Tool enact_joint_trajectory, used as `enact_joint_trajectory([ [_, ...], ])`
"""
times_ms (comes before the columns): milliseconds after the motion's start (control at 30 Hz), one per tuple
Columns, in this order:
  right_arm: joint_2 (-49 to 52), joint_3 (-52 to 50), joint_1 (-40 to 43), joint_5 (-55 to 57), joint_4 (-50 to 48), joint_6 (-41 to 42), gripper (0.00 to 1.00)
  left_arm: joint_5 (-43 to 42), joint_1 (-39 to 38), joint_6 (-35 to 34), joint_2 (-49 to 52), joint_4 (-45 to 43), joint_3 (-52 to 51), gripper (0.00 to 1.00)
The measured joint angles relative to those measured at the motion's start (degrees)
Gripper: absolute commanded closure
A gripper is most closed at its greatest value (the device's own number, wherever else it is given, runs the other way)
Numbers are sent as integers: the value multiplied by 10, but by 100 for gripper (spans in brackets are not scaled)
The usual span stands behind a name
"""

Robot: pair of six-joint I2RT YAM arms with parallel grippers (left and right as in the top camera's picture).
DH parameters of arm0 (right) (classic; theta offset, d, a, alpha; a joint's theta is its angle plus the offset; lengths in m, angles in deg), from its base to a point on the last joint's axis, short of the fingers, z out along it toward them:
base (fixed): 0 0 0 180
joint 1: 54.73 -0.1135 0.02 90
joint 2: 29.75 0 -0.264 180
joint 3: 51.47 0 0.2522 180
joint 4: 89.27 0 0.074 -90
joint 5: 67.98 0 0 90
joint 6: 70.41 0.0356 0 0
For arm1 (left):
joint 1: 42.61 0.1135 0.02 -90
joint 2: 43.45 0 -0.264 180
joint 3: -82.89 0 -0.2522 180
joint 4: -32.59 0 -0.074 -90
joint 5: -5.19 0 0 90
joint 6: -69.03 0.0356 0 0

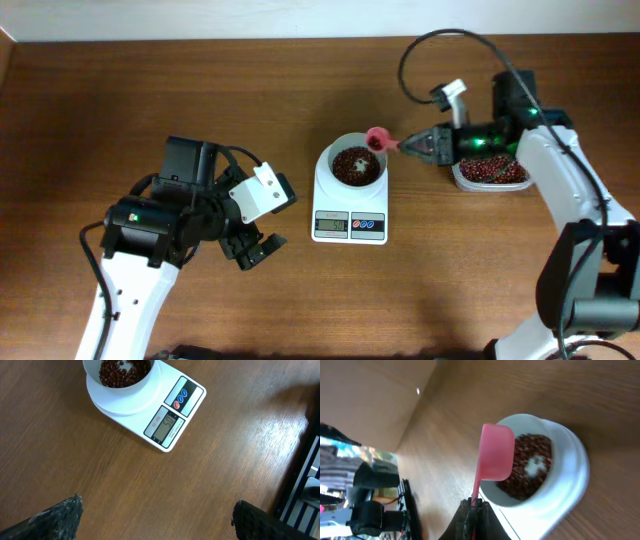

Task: Scoop and weigh 50g on scale
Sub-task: 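Move the scoop back over the bean tub with the right gripper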

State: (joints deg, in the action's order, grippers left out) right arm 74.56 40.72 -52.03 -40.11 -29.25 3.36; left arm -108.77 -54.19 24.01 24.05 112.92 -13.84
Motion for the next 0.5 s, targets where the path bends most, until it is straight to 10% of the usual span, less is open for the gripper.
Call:
enact_joint_trajectory([
  [500,0,0,268,25,142,-80,96,0,0,0,0,0,0,1],
])
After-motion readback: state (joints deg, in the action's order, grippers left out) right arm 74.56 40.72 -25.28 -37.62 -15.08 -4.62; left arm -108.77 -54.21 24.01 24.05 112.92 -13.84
